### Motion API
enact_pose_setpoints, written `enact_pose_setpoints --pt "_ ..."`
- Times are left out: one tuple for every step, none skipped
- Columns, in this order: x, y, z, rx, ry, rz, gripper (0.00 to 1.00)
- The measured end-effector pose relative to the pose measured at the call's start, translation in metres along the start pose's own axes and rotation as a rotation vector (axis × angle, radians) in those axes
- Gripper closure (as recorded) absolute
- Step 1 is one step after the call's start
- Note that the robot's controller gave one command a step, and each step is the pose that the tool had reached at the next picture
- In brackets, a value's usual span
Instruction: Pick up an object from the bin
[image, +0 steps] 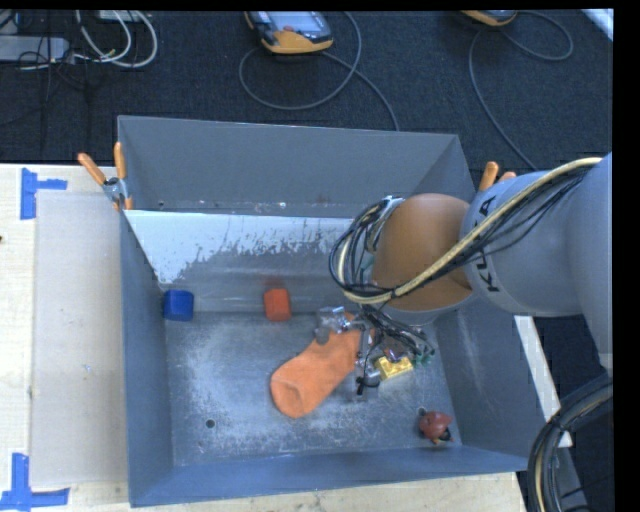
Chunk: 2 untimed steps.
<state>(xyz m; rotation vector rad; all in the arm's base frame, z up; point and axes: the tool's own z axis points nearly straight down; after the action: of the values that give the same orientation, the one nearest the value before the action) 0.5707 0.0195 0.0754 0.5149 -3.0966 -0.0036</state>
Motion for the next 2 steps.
enact_pose_setpoints --pt "-0.0148 0.0018 0.0029 0.003 -0.002 -0.369 1.0" --pt "-0.0206 0.0028 0.0047 0.0 0.001 -0.718 1.0"
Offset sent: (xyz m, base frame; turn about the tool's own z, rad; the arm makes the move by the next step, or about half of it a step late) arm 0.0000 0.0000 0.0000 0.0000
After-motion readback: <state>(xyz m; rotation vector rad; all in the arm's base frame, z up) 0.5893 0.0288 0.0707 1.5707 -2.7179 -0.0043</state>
